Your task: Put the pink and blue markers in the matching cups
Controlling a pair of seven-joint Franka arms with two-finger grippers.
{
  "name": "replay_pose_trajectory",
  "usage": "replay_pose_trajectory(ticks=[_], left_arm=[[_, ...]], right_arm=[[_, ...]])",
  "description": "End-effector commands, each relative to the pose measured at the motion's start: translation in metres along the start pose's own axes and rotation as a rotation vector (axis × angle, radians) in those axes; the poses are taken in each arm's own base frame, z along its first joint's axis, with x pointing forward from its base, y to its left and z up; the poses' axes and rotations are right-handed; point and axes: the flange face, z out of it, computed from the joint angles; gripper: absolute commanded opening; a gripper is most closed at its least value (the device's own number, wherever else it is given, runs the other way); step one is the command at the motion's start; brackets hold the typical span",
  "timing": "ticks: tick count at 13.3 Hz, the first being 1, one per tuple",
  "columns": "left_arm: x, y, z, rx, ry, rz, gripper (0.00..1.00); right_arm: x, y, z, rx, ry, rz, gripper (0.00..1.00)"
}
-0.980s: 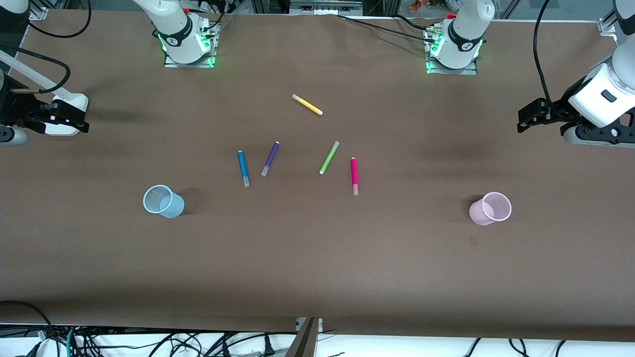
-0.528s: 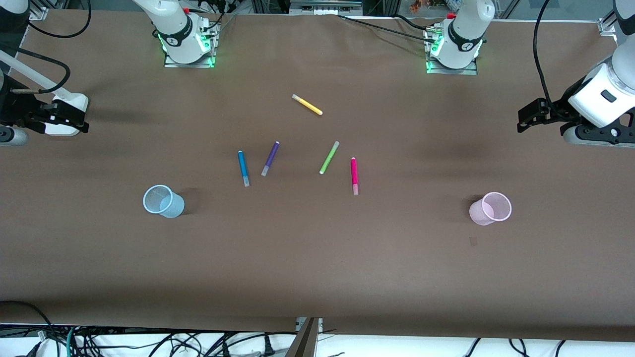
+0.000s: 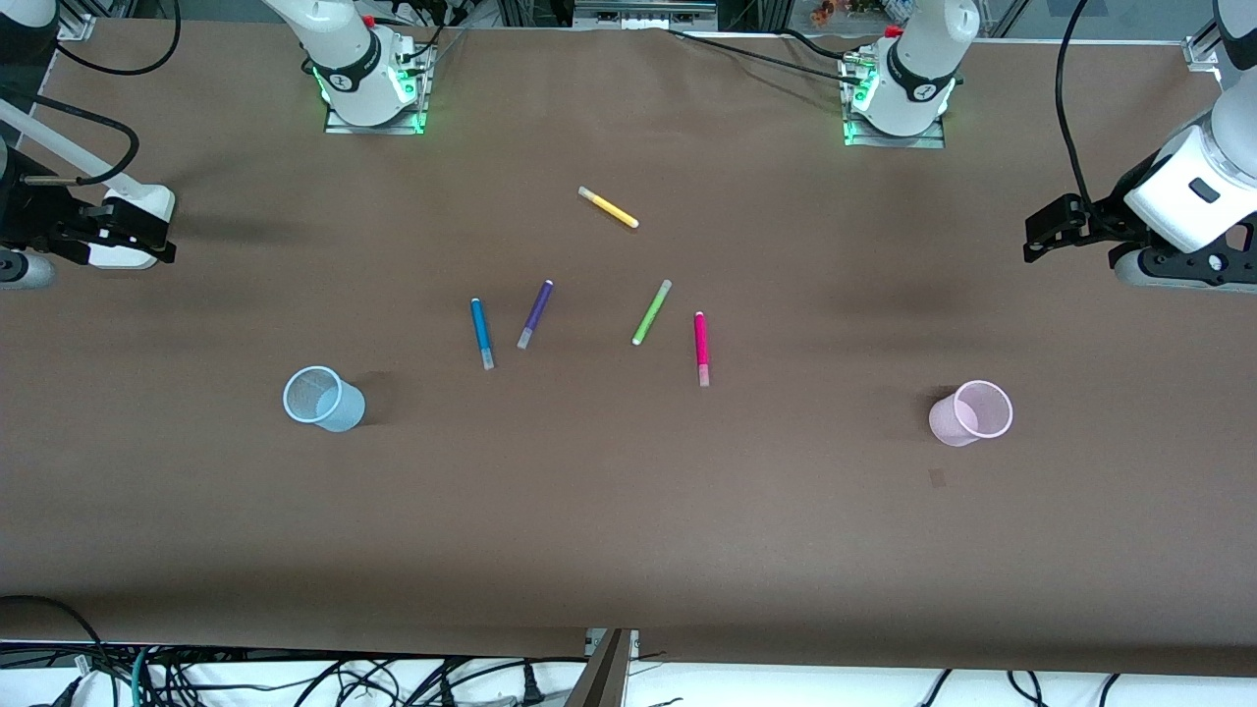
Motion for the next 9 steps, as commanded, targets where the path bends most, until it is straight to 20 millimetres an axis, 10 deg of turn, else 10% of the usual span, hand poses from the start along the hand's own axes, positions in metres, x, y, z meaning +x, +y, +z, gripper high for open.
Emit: replay_pose_trajectory(ticks=[1, 9], left_arm=[[-0.0053, 0.0009, -0.0008, -0.015, -0.002, -0.004, 1.0], [-0.0053, 0.0008, -0.0015, -0.014, 0.0, -0.004, 1.0]], right_arm=[[0.0012, 0.001, -0.0039, -0.006, -0.004, 0.007, 1.0], [0.0023, 0.0017, -0.0048, -0.005, 0.007, 0.007, 1.0]])
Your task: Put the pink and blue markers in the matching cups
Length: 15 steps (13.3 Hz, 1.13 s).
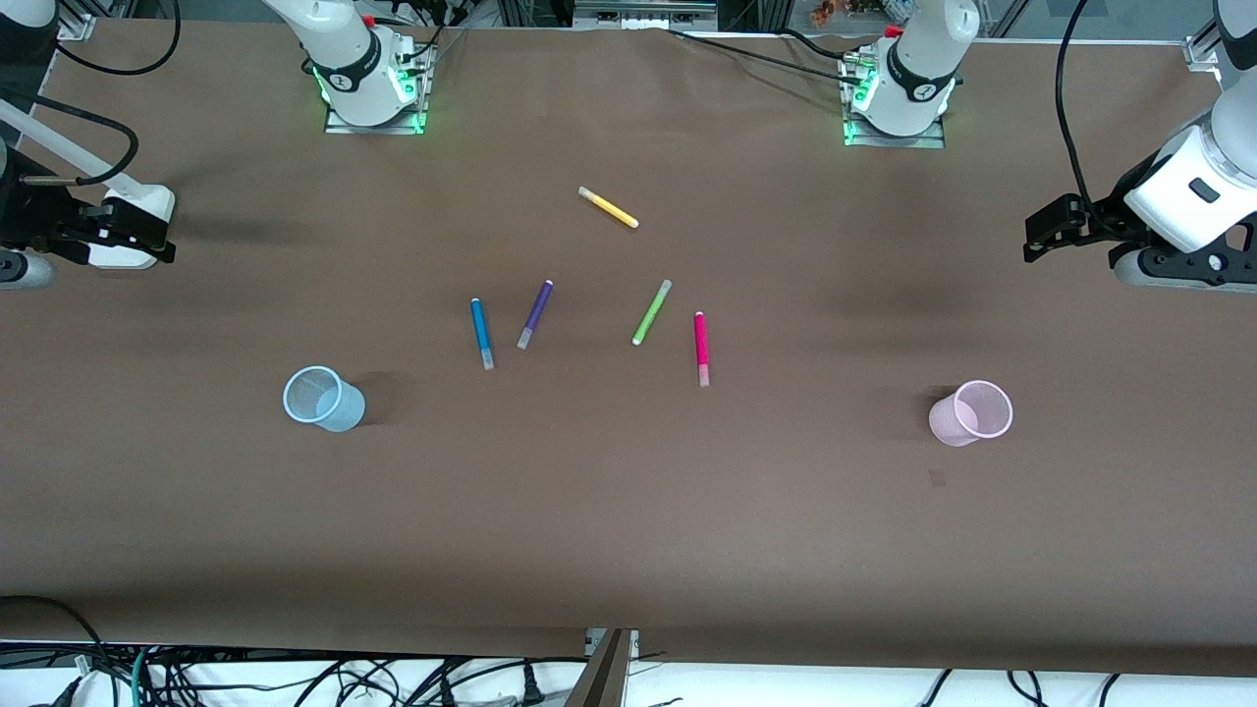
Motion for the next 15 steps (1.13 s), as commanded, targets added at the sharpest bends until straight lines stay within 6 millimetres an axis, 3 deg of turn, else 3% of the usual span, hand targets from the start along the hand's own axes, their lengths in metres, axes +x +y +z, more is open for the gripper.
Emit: replay_pose_trajectory(ticks=[1, 6, 9, 11, 12, 15], left_arm=[[-0.005, 0.001, -0.002, -0.015, 0.002, -0.004, 1.0], [-0.005, 0.001, -0.001, -0.015, -0.001, -0.002, 1.0], [-0.005, 0.001, -0.001, -0.015, 0.0, -0.002, 1.0], [-0.005, 0.001, -0.001, -0.015, 0.0, -0.004, 1.0], [-0.005, 0.001, -0.001, -0.015, -0.001, -0.004, 1.0], [0.001, 0.001, 0.003, -0.017, -0.006, 0.011, 1.0]], right_arm=[[0.005, 0.001, -0.001, -0.007, 0.0, 0.0, 1.0], [0.015, -0.004, 0.01, -0.002, 0.003, -0.006, 1.0], [0.028, -0.038, 0.026, -0.016, 0.009, -0.062, 1.0], [0.045, -0.062, 0.063, -0.016, -0.036, -0.101, 1.0], [0.05, -0.076, 0.072, -0.019, -0.039, -0.126, 1.0], [0.07, -0.128, 0.126, -0.031, -0.058, -0.204, 1.0]])
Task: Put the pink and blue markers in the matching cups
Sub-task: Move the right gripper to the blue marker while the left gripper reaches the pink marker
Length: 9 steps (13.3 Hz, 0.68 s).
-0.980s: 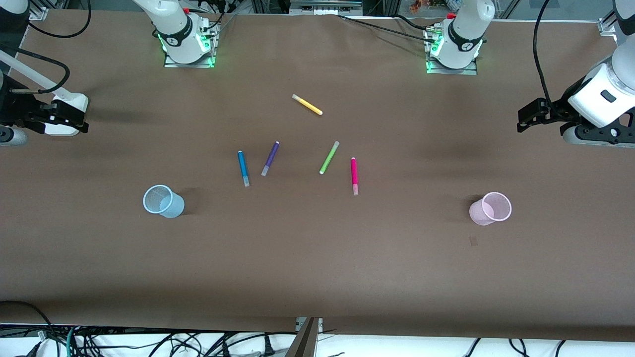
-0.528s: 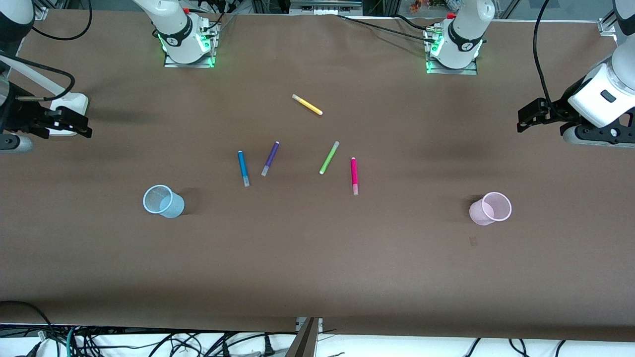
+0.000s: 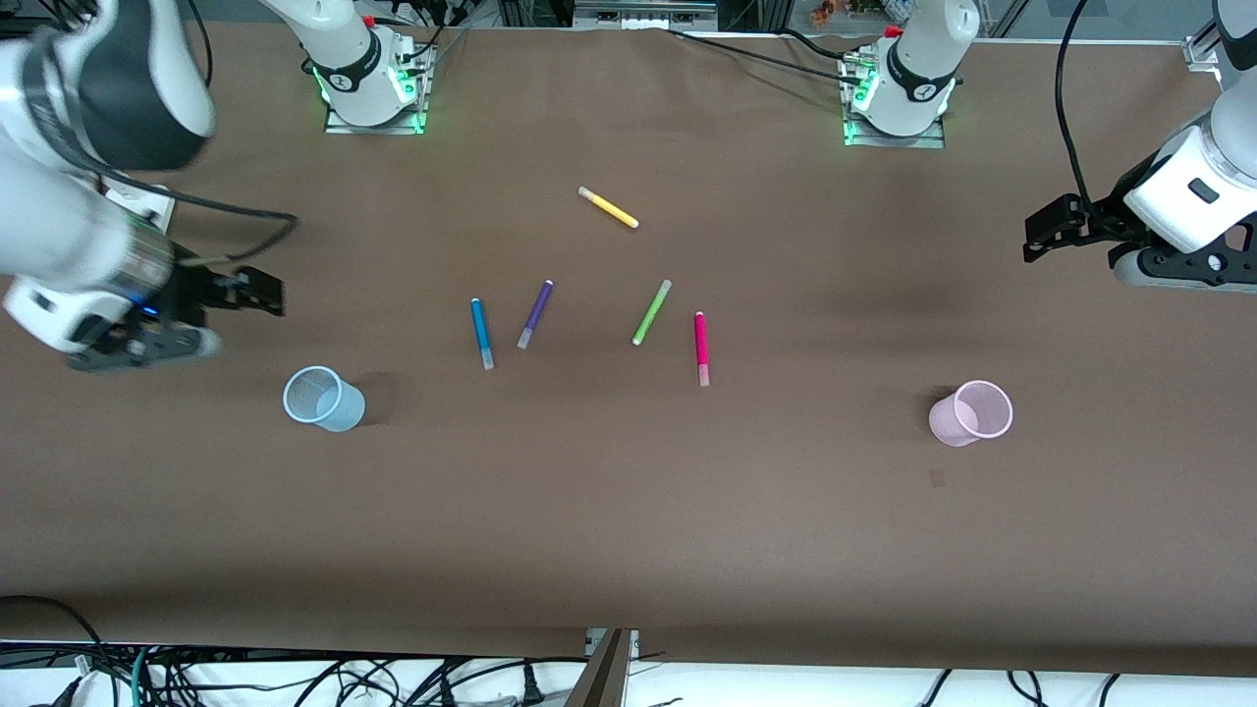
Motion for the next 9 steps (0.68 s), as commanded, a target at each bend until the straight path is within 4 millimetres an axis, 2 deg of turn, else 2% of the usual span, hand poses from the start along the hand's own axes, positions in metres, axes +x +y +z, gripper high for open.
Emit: replay_pose_trajectory(ticks=[1, 3, 5, 6, 7, 9], left_arm=[[0.002, -0.001, -0.002, -0.017, 0.004, 0.008, 1.0], [0.008, -0.001, 0.007, -0.02, -0.011, 0.011, 1.0], [0.014, 0.018, 0.017, -0.022, -0.023, 0.026, 1.0], [0.014, 0.042, 0.019, -0.02, -0.022, 0.048, 1.0], [0.017, 0.059, 0.028, -0.02, -0.039, 0.01, 1.0], [0.026, 0.106, 0.052, -0.027, -0.04, -0.064, 1.0]], right_arm=[[0.024, -0.034, 0.042, -0.02, -0.036, -0.051, 1.0], [0.038, -0.058, 0.063, -0.023, -0.015, -0.088, 1.0], [0.045, -0.069, 0.085, -0.02, -0.029, -0.029, 1.0], [0.047, -0.082, 0.096, -0.027, -0.035, 0.025, 1.0], [0.05, -0.094, 0.104, -0.028, -0.029, 0.039, 1.0], [0.055, -0.111, 0.125, -0.029, -0.032, 0.019, 1.0]])
